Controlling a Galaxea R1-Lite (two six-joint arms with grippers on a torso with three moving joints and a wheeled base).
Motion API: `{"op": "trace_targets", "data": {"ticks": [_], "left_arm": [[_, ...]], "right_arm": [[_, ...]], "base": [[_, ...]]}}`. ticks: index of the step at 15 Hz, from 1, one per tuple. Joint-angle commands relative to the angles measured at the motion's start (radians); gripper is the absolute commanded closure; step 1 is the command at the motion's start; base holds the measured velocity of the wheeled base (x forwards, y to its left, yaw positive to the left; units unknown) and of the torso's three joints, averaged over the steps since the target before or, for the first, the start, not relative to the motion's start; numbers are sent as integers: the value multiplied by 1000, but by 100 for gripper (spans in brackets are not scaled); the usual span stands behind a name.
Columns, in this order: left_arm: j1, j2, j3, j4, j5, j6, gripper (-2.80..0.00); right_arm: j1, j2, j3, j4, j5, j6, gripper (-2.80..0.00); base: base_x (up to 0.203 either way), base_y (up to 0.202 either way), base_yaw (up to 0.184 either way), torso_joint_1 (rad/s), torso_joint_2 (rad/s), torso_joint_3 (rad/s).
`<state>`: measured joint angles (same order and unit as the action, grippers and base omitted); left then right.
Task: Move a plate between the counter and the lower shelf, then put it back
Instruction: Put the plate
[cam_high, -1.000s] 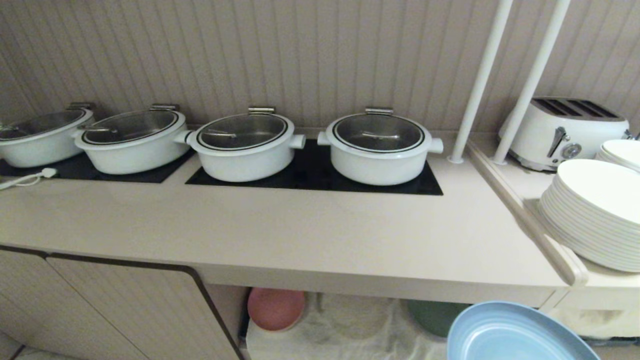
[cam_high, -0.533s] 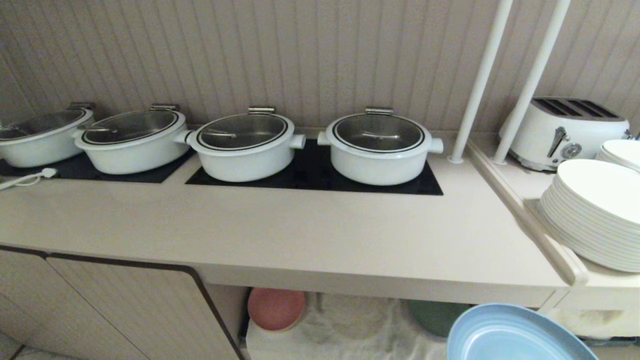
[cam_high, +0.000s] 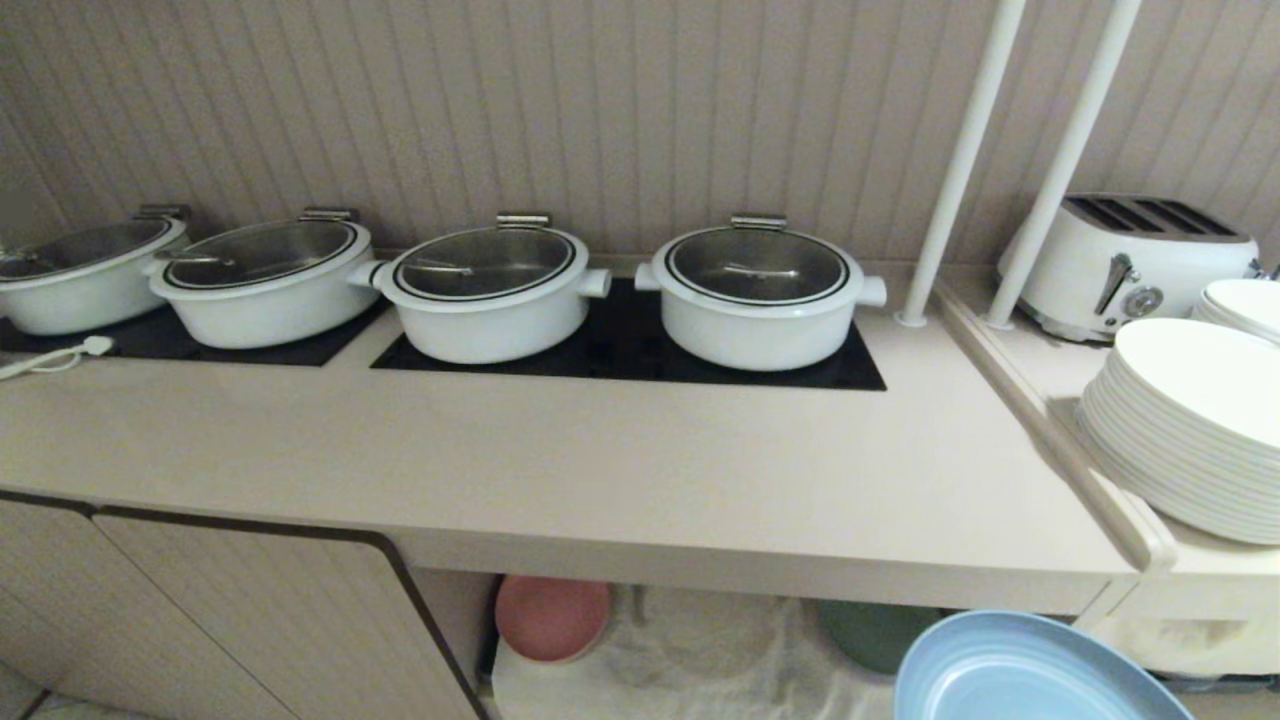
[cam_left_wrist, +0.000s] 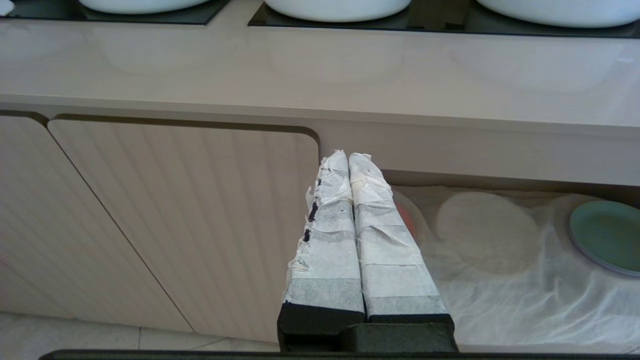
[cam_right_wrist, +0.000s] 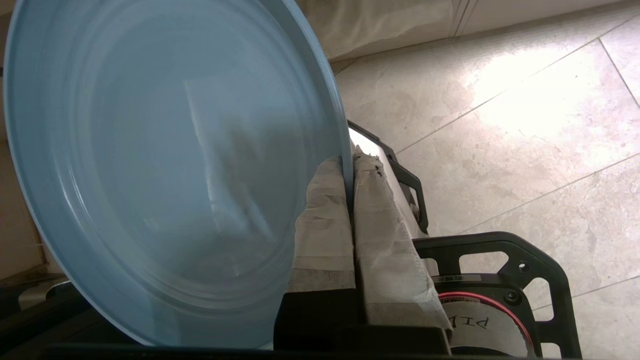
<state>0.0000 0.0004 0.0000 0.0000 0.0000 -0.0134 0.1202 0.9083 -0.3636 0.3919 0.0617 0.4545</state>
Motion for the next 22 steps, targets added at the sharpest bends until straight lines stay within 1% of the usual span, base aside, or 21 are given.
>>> {"op": "trace_targets", "data": {"ticks": [1, 4, 6, 22], "left_arm": [[0, 0, 0, 0, 0, 0, 0], [0, 0, 0, 0, 0, 0, 0], [0, 0, 0, 0, -2, 0, 0], [0, 0, 0, -2, -2, -2, 0]], "right_arm": [[1, 0, 0, 2, 1, 3, 0], [7, 0, 3, 1, 1, 3, 0], [9, 1, 5, 1, 1, 3, 0], [29, 3, 12, 1, 1, 4, 0]], "base": [[0, 0, 0, 0, 0, 0], [0, 0, 0, 0, 0, 0], [4, 80, -7, 1, 3, 2], [0, 196, -1, 4, 2, 2]]}}
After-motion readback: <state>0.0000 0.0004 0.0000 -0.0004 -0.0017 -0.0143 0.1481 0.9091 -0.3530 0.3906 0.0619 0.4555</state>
